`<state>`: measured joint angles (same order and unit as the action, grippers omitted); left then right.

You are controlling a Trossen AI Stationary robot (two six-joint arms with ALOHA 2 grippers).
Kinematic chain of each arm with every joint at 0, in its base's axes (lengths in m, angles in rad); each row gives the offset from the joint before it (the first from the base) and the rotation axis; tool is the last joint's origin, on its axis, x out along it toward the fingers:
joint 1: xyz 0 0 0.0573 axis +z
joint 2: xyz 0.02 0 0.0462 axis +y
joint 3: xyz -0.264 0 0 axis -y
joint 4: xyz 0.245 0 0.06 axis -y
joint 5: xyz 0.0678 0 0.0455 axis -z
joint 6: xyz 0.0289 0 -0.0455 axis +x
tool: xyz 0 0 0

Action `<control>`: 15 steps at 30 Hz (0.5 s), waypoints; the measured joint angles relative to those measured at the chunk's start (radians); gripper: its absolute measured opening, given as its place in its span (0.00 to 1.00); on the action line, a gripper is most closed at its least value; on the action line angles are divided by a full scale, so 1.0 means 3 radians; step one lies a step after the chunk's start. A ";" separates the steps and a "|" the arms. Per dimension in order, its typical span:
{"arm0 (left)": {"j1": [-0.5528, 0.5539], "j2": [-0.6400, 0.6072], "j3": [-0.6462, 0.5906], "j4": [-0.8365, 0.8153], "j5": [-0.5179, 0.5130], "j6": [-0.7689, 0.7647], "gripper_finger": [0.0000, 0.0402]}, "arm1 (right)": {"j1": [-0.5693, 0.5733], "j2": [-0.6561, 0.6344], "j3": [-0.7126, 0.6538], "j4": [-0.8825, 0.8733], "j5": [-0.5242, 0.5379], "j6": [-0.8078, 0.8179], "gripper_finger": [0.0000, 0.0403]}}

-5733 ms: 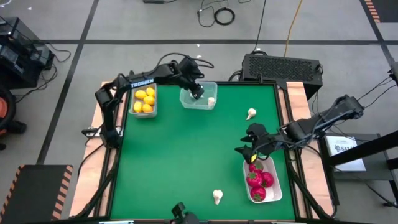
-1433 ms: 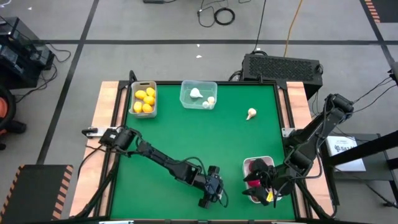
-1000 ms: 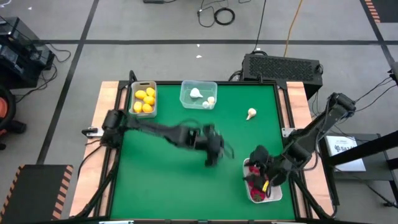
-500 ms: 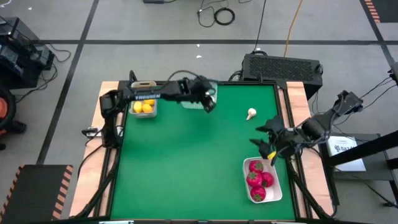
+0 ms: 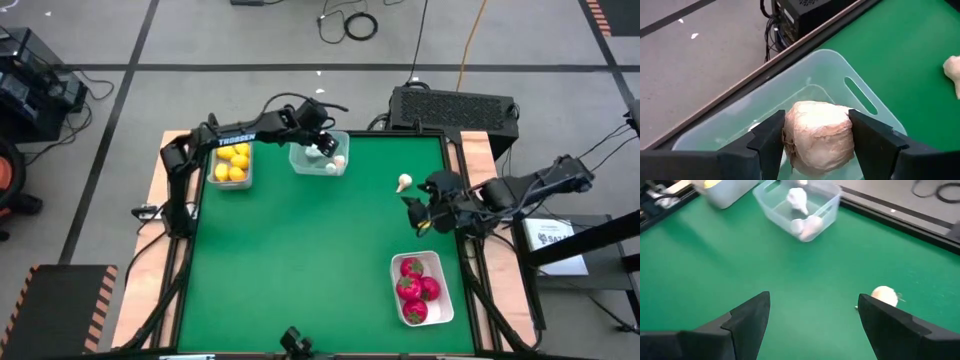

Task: Sort produce into baskets
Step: Put the garlic into the transparent bin

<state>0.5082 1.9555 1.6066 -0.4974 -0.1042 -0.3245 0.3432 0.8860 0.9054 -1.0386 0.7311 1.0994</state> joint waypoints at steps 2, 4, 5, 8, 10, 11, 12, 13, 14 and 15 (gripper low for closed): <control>0.0006 0.0033 0.0003 0.0032 0.0005 0.0085 0.52 | -0.0089 0.0000 0.0000 0.0014 -0.0002 0.0001 0.73; 0.0007 0.0044 -0.0001 0.0031 0.0008 0.0208 0.54 | -0.0161 0.0000 0.0000 0.0057 -0.0004 0.0000 0.73; -0.0006 0.0050 -0.0001 0.0077 0.0008 0.0273 0.55 | -0.0191 0.0000 0.0000 0.0075 -0.0006 0.0000 0.73; -0.0024 0.0073 0.0006 0.0169 0.0077 0.0391 0.59 | -0.0263 0.0000 0.0000 0.0078 -0.0011 -0.0004 0.73; -0.0022 0.0086 0.0003 0.0143 0.0158 0.0407 0.63 | -0.0313 0.0000 0.0000 0.0080 -0.0013 0.0000 0.73; -0.0020 0.0086 0.0003 0.0142 0.0165 0.0410 0.64 | -0.0336 0.0000 0.0000 0.0081 -0.0013 0.0000 0.73; -0.0020 0.0084 0.0003 0.0140 0.0164 0.0423 0.66 | -0.0356 0.0000 0.0000 0.0080 -0.0013 -0.0003 0.73; -0.0018 0.0080 0.0003 0.0140 0.0162 0.0450 0.67 | -0.0373 0.0000 0.0000 0.0081 -0.0013 -0.0018 0.73; -0.0015 0.0079 0.0003 0.0140 0.0160 0.0499 0.68 | -0.0390 0.0000 0.0000 0.0081 -0.0013 -0.0038 0.73; -0.0015 0.0079 0.0003 0.0138 0.0159 0.0533 0.70 | -0.0405 0.0000 0.0000 0.0081 -0.0013 -0.0051 0.73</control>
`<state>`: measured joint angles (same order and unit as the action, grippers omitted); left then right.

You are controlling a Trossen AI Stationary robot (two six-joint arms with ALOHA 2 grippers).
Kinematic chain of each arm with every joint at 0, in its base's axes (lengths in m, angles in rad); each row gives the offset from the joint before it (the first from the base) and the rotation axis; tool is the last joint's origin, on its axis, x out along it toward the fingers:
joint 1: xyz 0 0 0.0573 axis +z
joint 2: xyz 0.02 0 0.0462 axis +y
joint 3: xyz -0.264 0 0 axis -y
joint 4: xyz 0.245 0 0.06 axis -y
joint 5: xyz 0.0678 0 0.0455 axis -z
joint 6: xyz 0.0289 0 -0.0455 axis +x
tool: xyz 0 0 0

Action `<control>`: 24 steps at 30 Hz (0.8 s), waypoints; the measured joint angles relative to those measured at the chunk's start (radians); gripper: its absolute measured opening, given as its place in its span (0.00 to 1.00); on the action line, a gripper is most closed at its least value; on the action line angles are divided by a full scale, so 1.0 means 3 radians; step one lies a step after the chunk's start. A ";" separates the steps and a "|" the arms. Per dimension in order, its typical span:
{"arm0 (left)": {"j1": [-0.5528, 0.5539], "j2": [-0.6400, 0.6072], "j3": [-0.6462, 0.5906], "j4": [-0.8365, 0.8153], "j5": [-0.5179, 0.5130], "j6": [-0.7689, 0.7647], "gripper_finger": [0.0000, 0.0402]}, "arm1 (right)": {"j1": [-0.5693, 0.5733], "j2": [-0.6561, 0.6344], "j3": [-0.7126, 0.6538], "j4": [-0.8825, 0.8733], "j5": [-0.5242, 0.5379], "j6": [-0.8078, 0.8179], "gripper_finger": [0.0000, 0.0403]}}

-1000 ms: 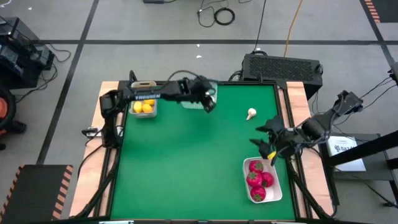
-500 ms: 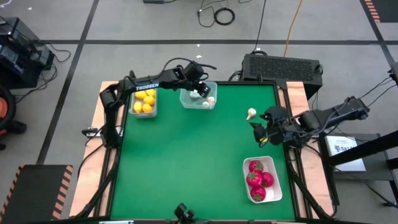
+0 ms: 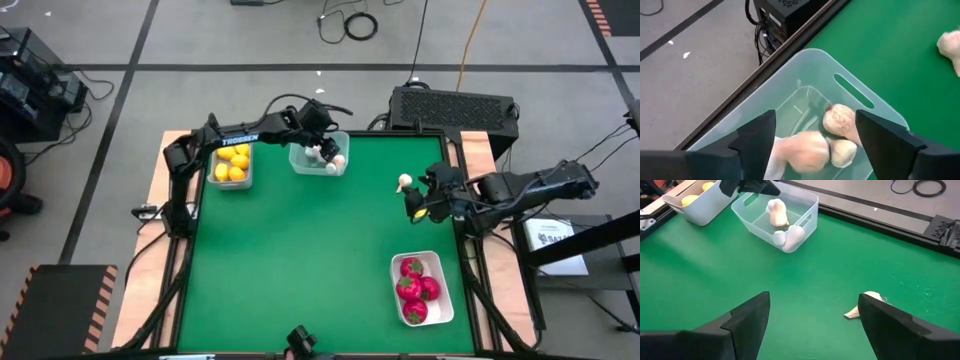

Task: Sort produce into baskets
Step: Put the garlic into the transparent bin

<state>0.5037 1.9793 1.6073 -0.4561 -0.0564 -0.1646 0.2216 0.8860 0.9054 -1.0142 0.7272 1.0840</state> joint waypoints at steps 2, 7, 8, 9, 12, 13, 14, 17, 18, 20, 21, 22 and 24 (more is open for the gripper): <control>-0.0003 0.0000 0.0000 -0.0015 -0.0001 0.0047 0.71 | -0.0023 0.0000 0.0000 0.0000 -0.0001 -0.0008 0.73; -0.0029 0.0000 0.0000 0.0017 -0.0002 0.0049 0.72 | -0.0030 0.0000 0.0000 -0.0001 -0.0095 -0.0044 0.73; -0.0038 0.0000 0.0000 0.0044 -0.0002 0.0049 0.72 | -0.0030 0.0001 0.0000 0.0000 -0.0125 -0.0059 0.73; -0.0052 0.0000 0.0000 0.0082 -0.0002 0.0049 0.72 | -0.0030 0.0001 0.0000 0.0000 -0.0167 -0.0076 0.73; -0.0126 0.0000 0.0000 0.0208 -0.0002 0.0049 0.72 | -0.0029 0.0001 0.0000 -0.0005 -0.0260 -0.0109 0.73; -0.0158 0.0000 0.0000 0.0289 -0.0002 0.0047 0.72 | -0.0029 0.0001 0.0000 -0.0016 -0.0265 -0.0110 0.73; -0.0195 0.0000 0.0000 0.0380 -0.0002 0.0046 0.72 | -0.0029 0.0001 0.0000 -0.0030 -0.0264 -0.0101 0.73; -0.0351 0.0000 0.0000 0.0680 -0.0003 0.0020 0.72 | -0.0029 0.0001 0.0000 -0.0042 -0.0264 -0.0093 0.73; -0.0418 0.0000 0.0000 0.0774 -0.0003 -0.0026 0.72 | -0.0029 0.0001 0.0000 -0.0042 -0.0264 -0.0086 0.73; -0.0579 0.0000 0.0000 0.0981 -0.0003 -0.0040 0.72 | -0.0029 0.0001 0.0000 -0.0053 -0.0263 -0.0051 0.73; -0.0663 0.0006 0.0000 0.1079 -0.0032 -0.0036 0.72 | -0.0029 0.0001 0.0000 -0.0062 -0.0264 -0.0017 0.73; -0.0751 0.0038 0.0002 0.1208 -0.0101 -0.0029 0.72 | -0.0029 0.0001 0.0000 -0.0075 -0.0263 0.0025 0.73; -0.0895 0.0111 0.0004 0.1369 -0.0220 -0.0017 0.72 | -0.0029 0.0002 0.0000 -0.0104 -0.0258 0.0137 0.73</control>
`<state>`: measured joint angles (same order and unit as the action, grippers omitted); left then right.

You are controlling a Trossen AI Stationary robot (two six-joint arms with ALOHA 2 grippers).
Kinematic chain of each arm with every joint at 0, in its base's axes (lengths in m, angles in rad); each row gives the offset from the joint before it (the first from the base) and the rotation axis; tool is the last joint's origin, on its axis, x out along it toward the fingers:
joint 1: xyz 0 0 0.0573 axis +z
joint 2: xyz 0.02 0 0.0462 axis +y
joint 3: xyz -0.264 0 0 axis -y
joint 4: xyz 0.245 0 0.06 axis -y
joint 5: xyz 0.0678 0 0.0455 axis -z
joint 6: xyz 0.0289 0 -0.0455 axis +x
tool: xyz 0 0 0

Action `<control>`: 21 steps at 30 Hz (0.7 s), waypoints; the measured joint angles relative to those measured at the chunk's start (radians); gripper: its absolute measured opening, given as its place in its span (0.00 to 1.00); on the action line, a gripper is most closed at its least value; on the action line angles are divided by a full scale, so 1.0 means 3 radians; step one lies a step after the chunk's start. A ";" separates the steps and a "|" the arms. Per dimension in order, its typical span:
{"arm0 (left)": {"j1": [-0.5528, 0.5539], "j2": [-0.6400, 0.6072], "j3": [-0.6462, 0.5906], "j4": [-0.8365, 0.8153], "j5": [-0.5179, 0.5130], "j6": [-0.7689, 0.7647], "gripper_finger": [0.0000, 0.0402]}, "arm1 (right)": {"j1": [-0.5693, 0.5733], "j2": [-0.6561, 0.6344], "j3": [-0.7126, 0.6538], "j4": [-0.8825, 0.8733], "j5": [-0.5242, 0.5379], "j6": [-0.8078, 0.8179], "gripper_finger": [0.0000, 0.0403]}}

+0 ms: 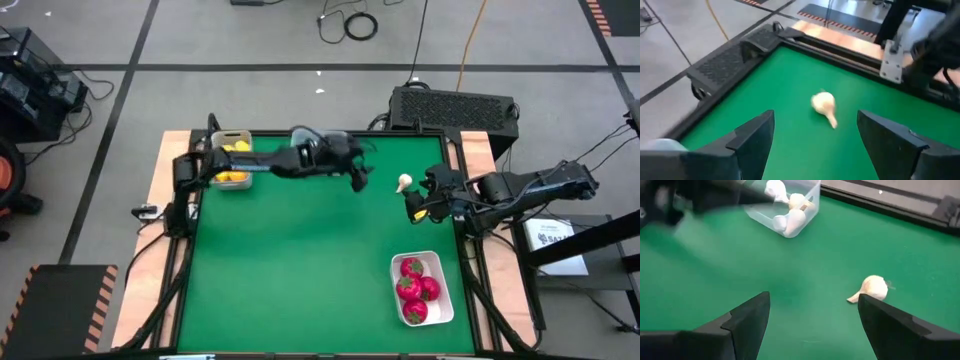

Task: Sort produce into baskets
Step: Put the garlic into the transparent bin

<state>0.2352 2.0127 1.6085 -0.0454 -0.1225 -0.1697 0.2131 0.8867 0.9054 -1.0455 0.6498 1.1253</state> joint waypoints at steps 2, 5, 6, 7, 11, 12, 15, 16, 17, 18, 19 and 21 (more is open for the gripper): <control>-0.0110 0.0142 0.0000 0.0178 -0.0058 -0.0001 0.72 | -0.0005 -0.0001 0.0000 -0.0026 0.0009 0.0148 0.73; -0.0219 0.0414 -0.0001 0.0391 -0.0032 0.0007 0.72 | -0.0052 0.0018 0.0000 -0.0052 0.0016 0.0357 0.73; -0.0246 0.0496 -0.0003 0.0448 0.0008 0.0004 0.72 | -0.0075 0.0031 0.0000 -0.0068 0.0016 0.0413 0.73; -0.0269 0.0549 -0.0008 0.0454 0.0030 -0.0010 0.72 | -0.0107 0.0053 0.0000 -0.0085 0.0015 0.0452 0.73; -0.0316 0.0530 0.0109 0.0195 0.0031 0.0043 0.72 | -0.0315 0.0175 0.0000 -0.0108 0.0010 0.0463 0.73; -0.0315 0.0467 0.0156 0.0042 0.0028 0.0111 0.72 | -0.0391 0.0209 -0.0001 -0.0100 0.0010 0.0422 0.73; -0.0286 0.0214 0.0300 -0.0430 -0.0132 0.0388 0.72 | -0.0682 0.0327 -0.0001 -0.0057 -0.0021 0.0289 0.73; -0.0269 0.0123 0.0336 -0.0568 -0.0211 0.0490 0.72 | -0.0799 0.0373 -0.0001 -0.0033 -0.0083 0.0229 0.73; -0.0250 0.0011 0.0352 -0.0715 -0.0290 0.0594 0.72 | -0.0938 0.0417 -0.0001 -0.0002 -0.0182 0.0129 0.73; -0.0229 -0.0097 0.0354 -0.0871 -0.0382 0.0706 0.72 | -0.1078 0.0466 -0.0001 0.0039 -0.0306 0.0003 0.73; -0.0212 -0.0208 0.0354 -0.0997 -0.0486 0.0815 0.72 | -0.1213 0.0517 -0.0001 0.0092 -0.0432 -0.0149 0.73; -0.0175 -0.0462 0.0334 -0.1330 -0.0744 0.1017 0.72 | -0.1477 0.0615 -0.0001 0.0216 -0.0662 -0.0428 0.73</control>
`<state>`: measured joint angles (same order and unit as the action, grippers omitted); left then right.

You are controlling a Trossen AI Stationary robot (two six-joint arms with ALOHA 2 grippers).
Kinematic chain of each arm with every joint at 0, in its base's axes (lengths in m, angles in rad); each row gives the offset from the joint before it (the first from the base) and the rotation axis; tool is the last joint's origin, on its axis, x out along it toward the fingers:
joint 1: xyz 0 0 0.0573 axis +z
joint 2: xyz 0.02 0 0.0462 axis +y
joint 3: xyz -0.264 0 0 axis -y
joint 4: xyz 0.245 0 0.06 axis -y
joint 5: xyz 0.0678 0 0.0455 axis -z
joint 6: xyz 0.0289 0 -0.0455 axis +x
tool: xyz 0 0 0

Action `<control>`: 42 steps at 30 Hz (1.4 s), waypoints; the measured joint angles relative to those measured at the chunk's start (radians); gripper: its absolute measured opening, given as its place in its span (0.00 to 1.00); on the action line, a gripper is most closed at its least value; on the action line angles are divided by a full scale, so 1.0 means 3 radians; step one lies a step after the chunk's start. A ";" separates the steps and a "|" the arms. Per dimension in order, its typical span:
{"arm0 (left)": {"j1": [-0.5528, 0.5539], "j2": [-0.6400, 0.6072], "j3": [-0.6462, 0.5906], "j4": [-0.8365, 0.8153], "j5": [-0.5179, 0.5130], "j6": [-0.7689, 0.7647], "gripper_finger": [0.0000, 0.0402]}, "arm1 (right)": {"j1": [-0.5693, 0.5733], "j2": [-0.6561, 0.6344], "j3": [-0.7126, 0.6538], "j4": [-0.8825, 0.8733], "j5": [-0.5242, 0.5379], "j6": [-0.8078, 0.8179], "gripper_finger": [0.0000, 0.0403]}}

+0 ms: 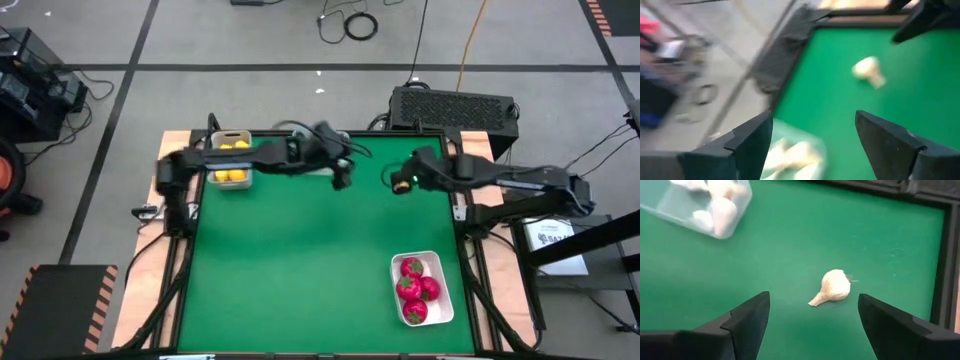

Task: Sort produce into baskets
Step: Put the garlic into the transparent bin

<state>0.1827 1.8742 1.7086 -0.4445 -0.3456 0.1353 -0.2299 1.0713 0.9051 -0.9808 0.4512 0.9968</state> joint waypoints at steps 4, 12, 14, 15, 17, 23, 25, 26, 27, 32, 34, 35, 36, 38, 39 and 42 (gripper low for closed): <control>0.0163 -0.0503 -0.0154 -0.0586 -0.0195 0.0169 0.72 | -0.0488 0.0187 0.0000 0.0226 -0.0407 -0.0487 0.74; 0.0665 -0.1556 -0.0955 -0.0881 0.0146 -0.0109 0.72 | -0.1177 0.0626 0.0000 0.0378 -0.0790 -0.0988 0.81; 0.0752 -0.1806 -0.1247 -0.0797 0.0218 -0.0256 0.72 | -0.1266 0.0737 0.0000 0.0392 -0.0894 -0.1068 0.84; 0.0774 -0.1926 -0.1402 -0.0714 0.0230 -0.0328 0.72 | -0.1300 0.0795 0.0000 0.0405 -0.0906 -0.1110 0.84; 0.0802 -0.2160 -0.1691 -0.0532 0.0253 -0.0514 0.72 | -0.1370 0.0901 0.0000 0.0437 -0.0977 -0.1194 0.86; 0.0802 -0.2583 -0.2292 -0.0373 0.0267 -0.0965 0.72 | -0.1519 0.1162 0.0000 0.0544 -0.1257 -0.1359 0.88; 0.0786 -0.2657 -0.2382 -0.0383 0.0268 -0.1068 0.72 | -0.1524 0.1226 0.0000 0.0545 -0.1259 -0.1373 0.88; 0.0776 -0.2682 -0.2413 -0.0396 0.0269 -0.1105 0.72 | -0.1524 0.1259 0.0000 0.0547 -0.1265 -0.1383 0.88; 0.0761 -0.2703 -0.2436 -0.0389 0.0272 -0.1126 0.72 | -0.1524 0.1293 0.0000 0.0545 -0.1268 -0.1396 0.88; 0.0713 -0.2747 -0.2452 -0.0329 0.0269 -0.1133 0.72 | -0.1529 0.1429 -0.0044 0.0634 -0.1432 -0.1523 0.88; 0.0693 -0.2746 -0.2455 -0.0304 0.0268 -0.1134 0.72 | -0.1549 0.1442 -0.0121 0.0769 -0.1531 -0.1565 0.88; 0.0691 -0.2747 -0.2455 -0.0271 0.0268 -0.1134 0.72 | -0.1566 0.1442 -0.0169 0.0817 -0.1588 -0.1566 0.88; 0.0690 -0.2748 -0.2455 -0.0255 0.0268 -0.1135 0.72 | -0.1584 0.1442 -0.0222 0.0858 -0.1609 -0.1562 0.88; 0.0685 -0.2748 -0.2455 -0.0258 0.0266 -0.1135 0.72 | -0.1611 0.1440 -0.0336 0.0891 -0.1599 -0.1540 0.88; 0.0685 -0.2747 -0.2455 -0.0257 0.0266 -0.1135 0.72 | -0.1623 0.1436 -0.0387 0.0904 -0.1586 -0.1541 0.88; 0.0683 -0.2747 -0.2455 -0.0236 0.0264 -0.1133 0.72 | -0.1633 0.1424 -0.0508 0.1080 -0.1592 -0.1543 0.88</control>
<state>0.3878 1.0500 0.9722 -0.5153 -0.2664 -0.2047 -0.7197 1.4986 0.7525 -0.6568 -0.0265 0.5339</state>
